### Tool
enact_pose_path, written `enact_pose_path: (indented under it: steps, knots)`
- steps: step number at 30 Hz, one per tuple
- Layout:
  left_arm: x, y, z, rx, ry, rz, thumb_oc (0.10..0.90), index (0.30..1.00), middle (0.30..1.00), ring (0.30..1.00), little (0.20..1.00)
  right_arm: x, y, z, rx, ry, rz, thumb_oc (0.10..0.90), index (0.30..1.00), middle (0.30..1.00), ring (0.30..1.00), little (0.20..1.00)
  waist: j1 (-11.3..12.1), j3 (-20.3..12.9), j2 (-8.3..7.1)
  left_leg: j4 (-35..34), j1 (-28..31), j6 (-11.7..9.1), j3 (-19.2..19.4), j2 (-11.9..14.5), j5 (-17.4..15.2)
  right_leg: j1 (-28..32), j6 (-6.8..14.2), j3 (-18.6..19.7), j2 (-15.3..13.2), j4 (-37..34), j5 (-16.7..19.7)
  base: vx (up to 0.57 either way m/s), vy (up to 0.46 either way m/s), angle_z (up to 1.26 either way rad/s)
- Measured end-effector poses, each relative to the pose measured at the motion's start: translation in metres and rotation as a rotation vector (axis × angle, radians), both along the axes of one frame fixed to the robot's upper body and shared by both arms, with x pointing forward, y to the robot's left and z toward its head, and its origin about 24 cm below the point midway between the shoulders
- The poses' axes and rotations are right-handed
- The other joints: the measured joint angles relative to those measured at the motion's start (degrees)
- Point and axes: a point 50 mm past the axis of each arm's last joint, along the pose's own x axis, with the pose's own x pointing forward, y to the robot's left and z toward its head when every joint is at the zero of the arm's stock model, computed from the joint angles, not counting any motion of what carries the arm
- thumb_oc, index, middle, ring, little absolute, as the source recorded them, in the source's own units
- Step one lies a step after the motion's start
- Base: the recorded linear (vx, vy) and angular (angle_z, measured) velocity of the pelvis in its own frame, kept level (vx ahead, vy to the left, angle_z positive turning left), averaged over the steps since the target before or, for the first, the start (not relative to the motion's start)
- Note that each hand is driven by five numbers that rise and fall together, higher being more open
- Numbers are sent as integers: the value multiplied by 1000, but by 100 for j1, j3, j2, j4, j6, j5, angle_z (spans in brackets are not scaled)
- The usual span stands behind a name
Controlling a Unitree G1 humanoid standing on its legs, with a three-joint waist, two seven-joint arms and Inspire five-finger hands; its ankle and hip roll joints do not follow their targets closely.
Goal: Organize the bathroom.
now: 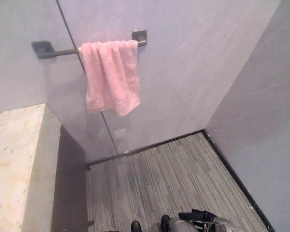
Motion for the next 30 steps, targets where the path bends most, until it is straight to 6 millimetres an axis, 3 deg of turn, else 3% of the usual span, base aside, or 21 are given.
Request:
enact_pose_path:
  steps: [3, 4, 5, 6, 7, 9, 10, 11, 12, 13, 14, 15, 17, 21, 23, 24, 25, 26, 27, 29, 30]
  knots:
    - [3, 1, 1, 5, -14, 2, 800, 900, 900, 900, 900, 1, 0, 1, 5, -14, -2, 800, 900, 900, 900, 900, -96, 11, -161, 149, -138, 47, 36, -241, -56, -210, 195, 383, -346, -1143, 20, 95, -116, -4]
    - [3, 1, 1, 5, -14, 2, 800, 900, 900, 900, 900, 1, 0, 1, 5, -14, -2, 800, 900, 900, 900, 900, -96, 11, -161, 149, -138, 47, 36, -241, -56, -210, 195, 383, -346, -1143, 20, 274, -310, 1]
    - [13, 1, 3, 7, -46, 11, 800, 900, 900, 900, 900, 17, 2, 7, 34, -88, -1, 800, 900, 900, 900, 900, -272, 245, -301, 654, -511, 118, 52, -365, -283, -382, 512, 513, -491, -2333, 218, 366, -426, 8]
    - [14, 0, 3, 6, -55, 21, 800, 900, 900, 900, 900, 18, 2, 8, 43, -101, -7, 800, 900, 900, 900, 900, -278, 338, -278, 820, -584, 78, 58, -378, -386, -398, 484, 532, -511, -2557, 300, 425, -583, 21]
    - [20, -1, 5, 2, -98, 42, 800, 900, 900, 900, 900, 22, 0, 11, 61, -127, -25, 800, 900, 900, 900, 900, -297, 504, -270, 1389, -803, 40, 24, -339, -730, -400, 413, 452, -547, -2631, 430, 361, -487, 19]
    - [25, -2, 7, -1, -132, 66, 800, 900, 900, 900, 900, 28, -6, 15, 65, -147, -43, 800, 900, 900, 900, 900, -290, 648, -210, 2019, -972, -26, -47, -220, -1111, -377, 280, 348, -569, -2275, 609, 509, -489, 34]
    - [28, -5, 7, -9, -141, 67, 800, 900, 900, 900, 900, 31, -11, 17, 56, -155, -39, 800, 900, 900, 900, 900, -278, 719, -75, 2229, -952, -181, -205, -55, -1289, -475, 253, 318, -426, -1750, 665, 458, -326, 48]
    - [26, -7, 6, -20, -136, 67, 800, 900, 900, 900, 900, 31, -11, 18, 60, -159, -35, 800, 900, 900, 900, 900, -280, 697, -42, 2244, -886, -226, -276, 38, -1362, -555, 243, 339, -365, -1359, 642, 458, -294, 52]
    - [22, -7, 5, -19, -128, 71, 800, 900, 900, 900, 900, 33, -11, 19, 65, -168, -30, 800, 900, 900, 900, 900, -287, 690, -27, 2165, -704, -296, -313, 123, -1400, -680, 146, 387, -339, -804, 552, 286, -198, 59]
    - [13, -10, 2, -33, -107, 72, 800, 900, 900, 900, 900, 31, -10, 17, 53, -155, -10, 800, 900, 900, 900, 900, -369, 453, -36, 2145, -661, -516, -403, 236, -1510, -679, 77, 481, -355, -339, 340, 491, -370, 70]
    - [5, -13, -1, -47, -84, 77, 800, 900, 900, 900, 900, 30, -9, 16, 27, -140, 15, 800, 900, 900, 900, 900, -379, 347, 43, 2296, -655, -685, -448, 428, -1610, -648, -79, 194, -224, -263, 134, 404, -318, 64]
    - [7, -15, -1, -58, -91, 76, 800, 900, 900, 900, 900, 29, -9, 15, 16, -134, 19, 800, 900, 900, 900, 900, -368, 280, 164, 2395, -662, -718, -432, 524, -1600, -588, -178, 113, -158, -294, 25, 424, -338, 42]
    - [4, -20, -2, -90, -90, 94, 800, 900, 900, 900, 900, 19, -12, 10, -23, -80, 23, 800, 900, 900, 900, 900, -349, 241, 174, 2306, -344, -729, -406, 669, -1416, -184, -299, -61, 36, -533, -43, 312, -279, 22]
    - [-3, -18, -4, -55, -71, 135, 800, 900, 900, 900, 900, -7, -13, -1, -61, -7, 34, 800, 900, 900, 900, 900, -387, -101, 168, 2421, -176, -865, -418, 892, -649, 432, -631, -550, 194, -1071, -216, 247, -340, 44]
    - [3, -12, -2, -17, -110, 180, 800, 900, 900, 900, 900, -25, -18, -6, -83, 50, 33, 800, 900, 900, 900, 900, -384, -195, 40, 2805, -422, -907, -233, 1040, -351, 885, -845, -904, 201, -1438, -188, 139, -225, 94]
    - [13, -8, 2, 8, -164, 198, 800, 900, 900, 900, 900, -38, -19, -9, -93, 100, 30, 800, 900, 900, 900, 900, -271, -294, -82, 2729, -524, -893, -209, 946, -417, 1089, -873, -1027, 191, -1685, -173, 119, -163, 85]
    - [20, -5, 5, 18, -195, 198, 800, 900, 900, 900, 900, -41, -20, -10, -97, 116, 34, 800, 900, 900, 900, 900, -166, -320, -152, 2570, -611, -865, -209, 870, -439, 1173, -883, -1068, 200, -1811, -161, 119, -117, 52]
    - [30, 0, 11, 45, -243, 198, 800, 900, 900, 900, 900, -45, -19, -12, -94, 135, 31, 800, 900, 900, 900, 900, -50, -283, -319, 1834, -605, -838, -274, 706, -479, 1377, -883, -1085, 198, -2069, -67, 95, -84, 15]
    - [34, 4, 14, 65, -265, 202, 800, 900, 900, 900, 900, -48, -19, -13, -92, 147, 29, 800, 900, 900, 900, 900, 23, -268, -379, 1356, -624, -836, -278, 609, -411, 1445, -849, -1093, 216, -2172, -17, 125, -102, -6]
    - [38, 18, 20, 123, -291, 224, 800, 900, 900, 900, 900, -46, -20, -12, -89, 131, 18, 800, 900, 900, 900, 900, 87, -259, -386, 179, -809, -996, -608, 637, 147, 1640, -862, -1092, 442, -2381, 20, 117, -69, -31]
    - [39, 26, 23, 152, -295, 237, 800, 900, 900, 900, 900, -44, -19, -11, -78, 115, 1, 800, 900, 900, 900, 900, 93, -252, -383, 72, -920, -1032, -755, 739, 378, 1733, -878, -1036, 546, -2455, 31, 144, 3, -41]
